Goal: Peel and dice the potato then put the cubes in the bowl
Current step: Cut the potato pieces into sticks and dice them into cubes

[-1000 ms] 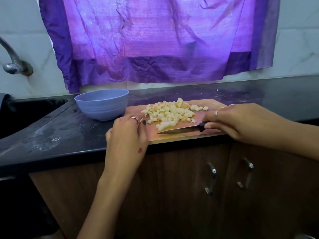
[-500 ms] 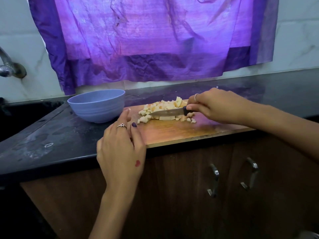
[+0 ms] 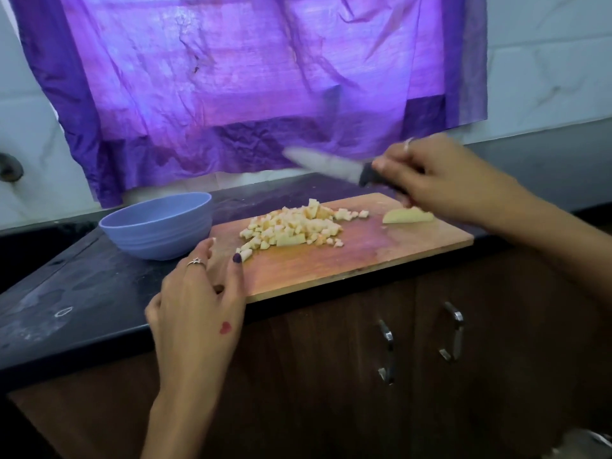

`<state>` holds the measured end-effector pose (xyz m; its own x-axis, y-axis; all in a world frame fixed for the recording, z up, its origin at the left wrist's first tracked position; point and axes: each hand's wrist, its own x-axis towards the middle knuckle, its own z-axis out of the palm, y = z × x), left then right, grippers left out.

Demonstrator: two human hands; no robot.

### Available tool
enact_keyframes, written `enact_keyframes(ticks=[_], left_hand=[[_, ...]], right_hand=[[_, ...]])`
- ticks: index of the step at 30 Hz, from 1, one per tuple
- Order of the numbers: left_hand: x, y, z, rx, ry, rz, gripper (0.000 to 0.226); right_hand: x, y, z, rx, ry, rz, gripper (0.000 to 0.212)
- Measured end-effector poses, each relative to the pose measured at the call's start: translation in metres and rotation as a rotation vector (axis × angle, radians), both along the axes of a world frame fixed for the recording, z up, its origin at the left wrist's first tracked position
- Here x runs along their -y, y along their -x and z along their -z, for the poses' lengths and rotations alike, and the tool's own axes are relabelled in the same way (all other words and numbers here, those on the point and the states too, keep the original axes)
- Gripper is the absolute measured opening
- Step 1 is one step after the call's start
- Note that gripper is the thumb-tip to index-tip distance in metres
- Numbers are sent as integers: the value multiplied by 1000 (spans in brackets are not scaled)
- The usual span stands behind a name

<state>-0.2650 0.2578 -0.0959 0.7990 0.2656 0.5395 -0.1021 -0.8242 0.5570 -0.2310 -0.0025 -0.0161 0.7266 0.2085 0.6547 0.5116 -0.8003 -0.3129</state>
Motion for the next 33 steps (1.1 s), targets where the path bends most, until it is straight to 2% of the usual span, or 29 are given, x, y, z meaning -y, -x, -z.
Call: enact_keyframes(ticks=[2, 4, 8, 10, 13, 16, 22, 33], left_hand=[[6, 1, -6, 1, -10, 2, 52], [16, -2, -12, 26, -30, 85, 48], [41, -17, -32, 87, -156, 197, 40], [57, -29, -48, 91, -249, 273, 38], [93, -52, -68, -18, -428, 502, 35], [130, -77, -77, -87, -604, 611, 34], [169, -104, -77, -174, -710, 769, 30], [174, -114, -40, -15, -689, 725, 22]], right_hand=[[16, -1, -1, -18, -314, 38, 35], [27, -2, 5, -89, -536, 85, 34], [40, 1, 32, -266, -769, 58, 31], [44, 3, 40, -278, -847, 43, 28], [47, 5, 43, -257, -972, 34, 25], [50, 7, 44, -243, -990, 48, 24], [60, 9, 50, -340, -1072, -9, 24], [65, 12, 47, -324, -1067, -16, 23]])
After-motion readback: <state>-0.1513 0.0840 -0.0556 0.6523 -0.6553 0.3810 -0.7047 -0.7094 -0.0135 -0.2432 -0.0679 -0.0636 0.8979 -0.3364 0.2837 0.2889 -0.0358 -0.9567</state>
